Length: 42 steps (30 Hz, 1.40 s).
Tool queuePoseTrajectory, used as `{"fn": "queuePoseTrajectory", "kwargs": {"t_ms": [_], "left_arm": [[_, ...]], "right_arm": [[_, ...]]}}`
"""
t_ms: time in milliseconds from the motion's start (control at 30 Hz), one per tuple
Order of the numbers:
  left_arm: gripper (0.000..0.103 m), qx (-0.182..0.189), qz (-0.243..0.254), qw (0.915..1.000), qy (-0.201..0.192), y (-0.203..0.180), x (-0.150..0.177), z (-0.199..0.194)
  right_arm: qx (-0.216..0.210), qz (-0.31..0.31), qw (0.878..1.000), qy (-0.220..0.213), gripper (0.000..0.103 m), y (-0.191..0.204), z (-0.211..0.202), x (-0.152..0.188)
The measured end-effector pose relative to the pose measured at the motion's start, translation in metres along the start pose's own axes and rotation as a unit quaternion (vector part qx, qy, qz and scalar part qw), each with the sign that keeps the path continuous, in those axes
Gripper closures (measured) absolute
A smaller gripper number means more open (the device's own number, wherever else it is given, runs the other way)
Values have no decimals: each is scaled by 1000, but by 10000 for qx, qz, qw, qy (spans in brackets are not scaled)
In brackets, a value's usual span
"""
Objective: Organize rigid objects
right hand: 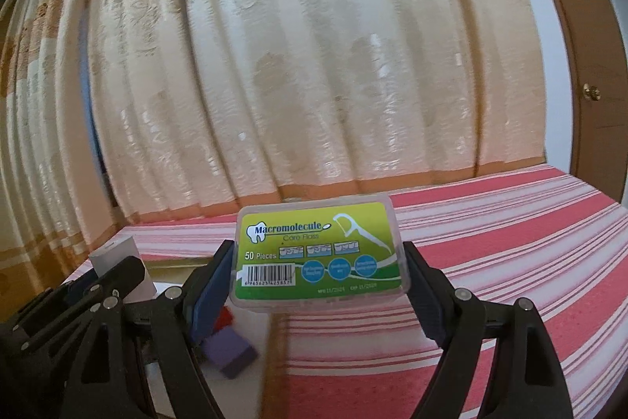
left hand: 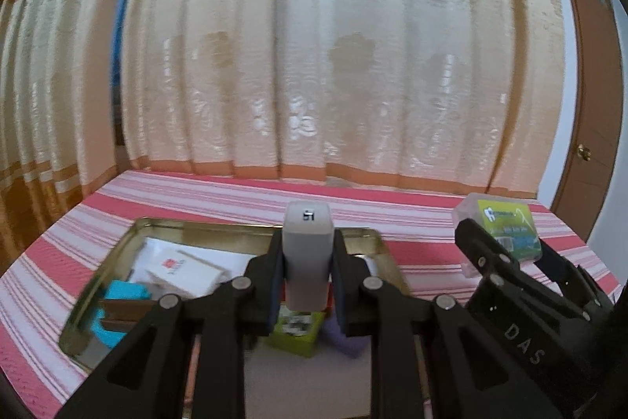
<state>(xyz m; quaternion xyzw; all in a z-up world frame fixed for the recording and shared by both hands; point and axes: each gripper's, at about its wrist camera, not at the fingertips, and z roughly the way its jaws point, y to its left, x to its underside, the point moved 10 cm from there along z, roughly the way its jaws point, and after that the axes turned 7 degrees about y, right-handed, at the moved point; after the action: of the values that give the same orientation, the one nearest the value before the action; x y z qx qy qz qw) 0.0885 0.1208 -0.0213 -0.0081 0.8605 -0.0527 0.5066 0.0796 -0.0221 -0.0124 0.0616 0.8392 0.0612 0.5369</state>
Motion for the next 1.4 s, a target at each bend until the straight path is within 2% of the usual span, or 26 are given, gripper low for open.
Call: {"fn": "queuePoseTrajectory", "kwargs": {"t_ms": [467,767,867,900,933,967,1033,1067,1100,1167,1300,1400], "left_arm": [[83,-459,-192,9988,45,62,2,6],[83,-625,-286,9974,206,83,11,19],[83,-619,-294,9972,310,84,15,25],[80,-562,-315,9974,318,83,16,25],[69,-497,-368,9976,296,82,17,24],[62,-532,-451,9972,268,84,16,22],[18,-662,-624,9958,93,92,13,16],[6,-731,-700,9949,-14,96,10,12],[0,-766,-771,9940,-144,100,8,6],[0,-849,-796,9928,-284,102,7,0],[0,-1189,-470,9918,-60,99,14,5],[0,-1248,-401,9914,-9,97,15,8]], "right_arm": [[-337,-187,9992,110,20,64,11,9],[-276,-309,9987,285,20,78,26,18],[-349,-343,9977,470,19,81,35,24],[-396,-385,9968,584,19,83,40,28],[-355,-417,9962,682,19,83,44,32],[-298,-403,9958,760,19,80,47,35],[-272,-245,9962,795,19,73,49,35],[-249,-86,9970,726,18,65,47,33],[-237,30,9975,660,13,59,44,31],[-211,198,9983,501,9,49,38,27],[-242,282,9992,173,9,42,22,19],[-182,176,9997,4,8,44,14,16]]}}
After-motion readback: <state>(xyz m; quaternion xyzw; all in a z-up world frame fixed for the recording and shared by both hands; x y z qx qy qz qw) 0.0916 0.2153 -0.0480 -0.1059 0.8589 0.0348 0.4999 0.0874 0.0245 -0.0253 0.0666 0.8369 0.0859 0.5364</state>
